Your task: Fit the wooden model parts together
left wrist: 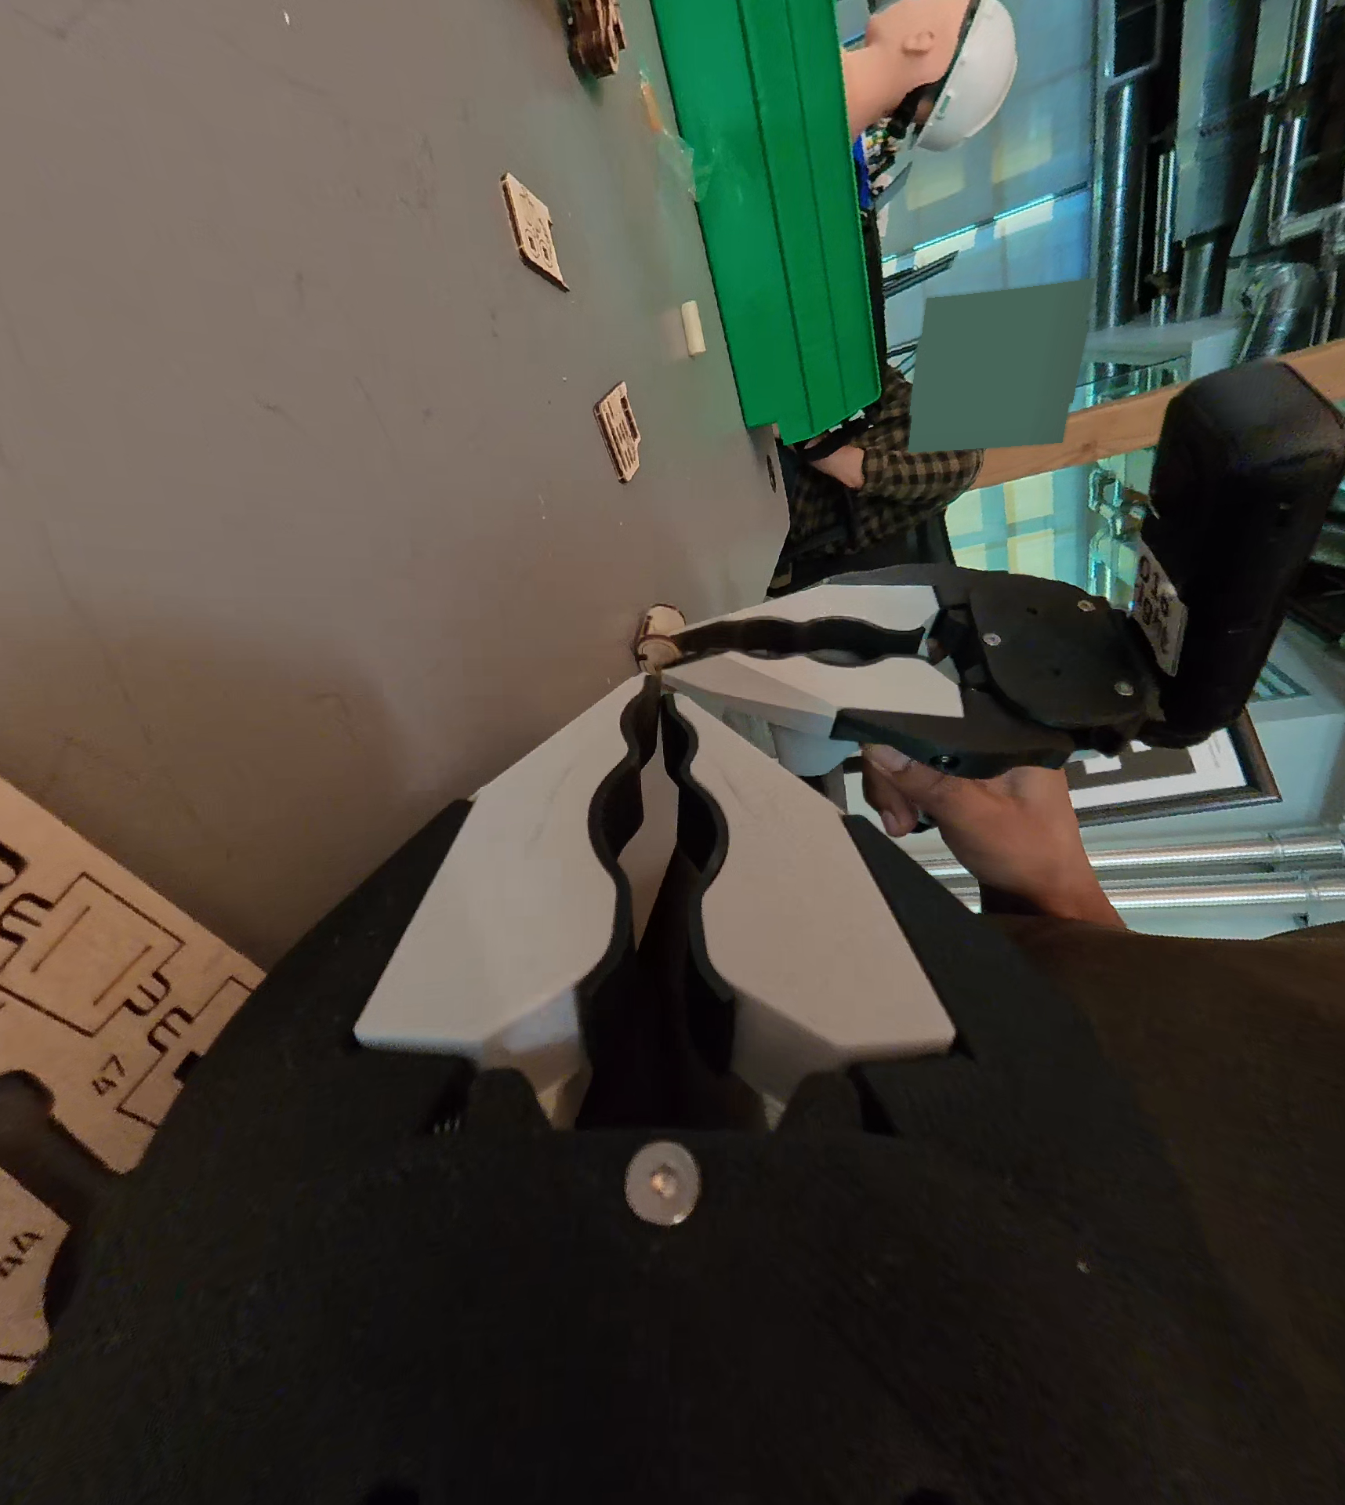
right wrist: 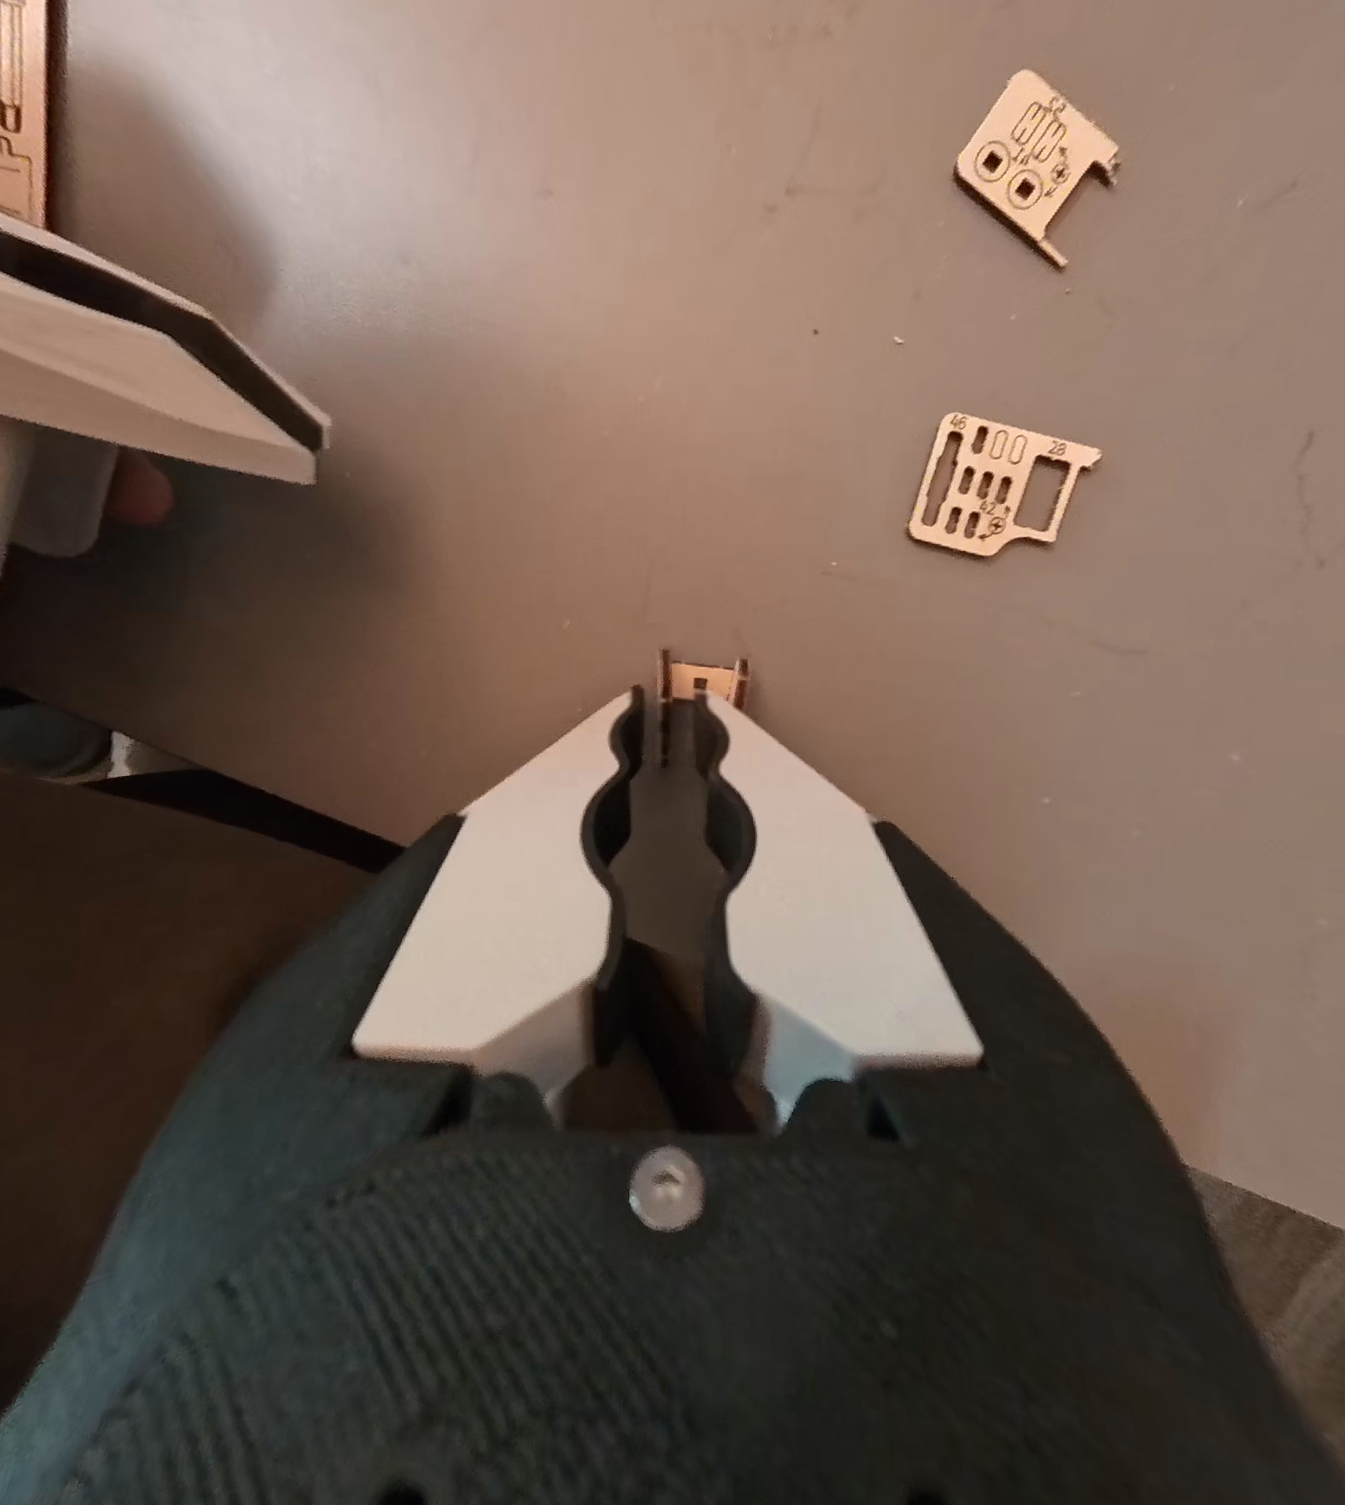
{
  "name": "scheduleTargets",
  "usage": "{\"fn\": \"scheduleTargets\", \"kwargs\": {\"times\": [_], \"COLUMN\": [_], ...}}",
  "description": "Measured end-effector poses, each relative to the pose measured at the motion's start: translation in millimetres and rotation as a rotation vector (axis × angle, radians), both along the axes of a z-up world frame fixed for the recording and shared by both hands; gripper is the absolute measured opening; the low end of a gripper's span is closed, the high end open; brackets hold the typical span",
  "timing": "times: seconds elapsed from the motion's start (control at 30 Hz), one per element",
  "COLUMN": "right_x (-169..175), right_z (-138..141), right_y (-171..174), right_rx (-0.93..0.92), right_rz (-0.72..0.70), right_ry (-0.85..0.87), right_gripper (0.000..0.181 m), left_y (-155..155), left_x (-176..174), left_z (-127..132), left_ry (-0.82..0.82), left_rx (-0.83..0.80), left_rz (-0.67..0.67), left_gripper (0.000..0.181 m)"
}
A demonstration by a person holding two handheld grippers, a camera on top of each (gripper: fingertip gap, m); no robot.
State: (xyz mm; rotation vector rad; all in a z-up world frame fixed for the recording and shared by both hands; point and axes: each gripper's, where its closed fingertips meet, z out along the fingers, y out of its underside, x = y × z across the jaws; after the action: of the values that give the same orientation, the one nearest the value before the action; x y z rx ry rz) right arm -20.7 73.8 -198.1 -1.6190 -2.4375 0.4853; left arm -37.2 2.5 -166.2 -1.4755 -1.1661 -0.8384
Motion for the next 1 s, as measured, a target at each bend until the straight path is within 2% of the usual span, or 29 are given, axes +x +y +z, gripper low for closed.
{"fn": "scheduleTargets", "kwargs": {"times": [0.23,0.5,0.73,0.87,1.0], "right_x": [-4,-2,-19,-31,-36], "right_z": [24,16,30,31,15], "right_y": [0,14,31,40,44], "right_rx": [-0.154,-0.252,-0.625,-0.775,-0.713], "right_rz": [0.005,-0.003,-0.013,0.025,0.136], "right_ry": [0.113,0.213,0.241,0.196,0.196], "right_gripper": [0.021,0.027,0.029,0.027,0.019], "left_y": [6,21,48,60,61], "left_x": [5,21,35,28,23], "left_z": [-2,-2,-4,-19,-23], "left_ry": [0.069,0.117,0.305,0.390,0.380], "left_rx": [-0.050,-0.054,-0.133,-0.272,-0.330], "left_rz": [-0.023,-0.091,-0.149,-0.066,0.098], "left_gripper": [0.000,0.001,0.003,0.003,0.001]}}
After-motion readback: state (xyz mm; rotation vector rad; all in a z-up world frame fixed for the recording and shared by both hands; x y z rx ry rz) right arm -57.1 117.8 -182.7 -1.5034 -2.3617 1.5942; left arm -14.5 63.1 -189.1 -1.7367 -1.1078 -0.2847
